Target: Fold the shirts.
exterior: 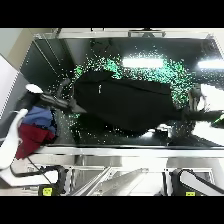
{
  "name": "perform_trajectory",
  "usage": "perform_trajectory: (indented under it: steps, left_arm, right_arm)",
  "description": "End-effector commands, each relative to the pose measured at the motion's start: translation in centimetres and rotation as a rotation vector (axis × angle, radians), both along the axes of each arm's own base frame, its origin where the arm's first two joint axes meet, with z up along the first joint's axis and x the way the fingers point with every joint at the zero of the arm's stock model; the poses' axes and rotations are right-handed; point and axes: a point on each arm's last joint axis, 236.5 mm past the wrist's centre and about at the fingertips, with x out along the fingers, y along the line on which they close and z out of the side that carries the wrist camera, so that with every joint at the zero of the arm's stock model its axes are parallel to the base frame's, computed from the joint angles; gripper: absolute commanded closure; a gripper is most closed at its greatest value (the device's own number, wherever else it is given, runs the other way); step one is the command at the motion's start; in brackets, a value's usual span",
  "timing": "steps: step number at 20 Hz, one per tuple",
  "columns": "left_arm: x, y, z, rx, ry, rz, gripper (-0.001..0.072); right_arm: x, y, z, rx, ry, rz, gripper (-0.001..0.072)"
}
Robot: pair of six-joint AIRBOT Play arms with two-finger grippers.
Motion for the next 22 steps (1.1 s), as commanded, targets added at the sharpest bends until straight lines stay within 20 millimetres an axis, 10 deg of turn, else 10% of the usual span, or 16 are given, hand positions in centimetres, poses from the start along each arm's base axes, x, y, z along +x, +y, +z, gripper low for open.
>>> perform_trajectory:
  steps: [1,3,6,10,13,16,22]
  left_arm:
    - [-0.8,-0.2,19.0,-0.174,-0.432,0.008,0.0685]
    - [-3.5,0.6,29.9,-0.134,-0.786,0.041,0.0679]
    - [-8.1,2.1,41.7,0.029,-1.236,0.189,0.0678]
    - [-9.5,6.4,48.2,0.255,-1.484,0.512,0.0677]
    - [-6.4,9.0,45.9,0.099,-1.389,0.52,0.0677]
    - [0.6,8.9,38.7,0.053,-1.183,0.4,0.0677]
    - [16.6,4.9,13.1,0.285,-0.683,0.151,0.0676]
  right_arm:
    - [0.2,1.7,20.8,0.045,-0.486,0.026,0.0694]
    - [-2.9,2.4,31.5,-0.106,-0.772,-0.001,0.0694]
    - [-8.0,3.7,42.2,-0.36,-1.092,-0.124,0.0695]
    - [-9.4,2.2,45.8,-0.552,-1.153,-0.307,0.0696]
    - [-6.7,1.1,42.5,-0.459,-1.039,-0.242,0.0696]
    - [-1.6,1.8,35.3,-0.355,-0.864,-0.107,0.0695]
    - [12.1,-0.9,10.4,-0.538,-0.389,-0.11,0.0695]
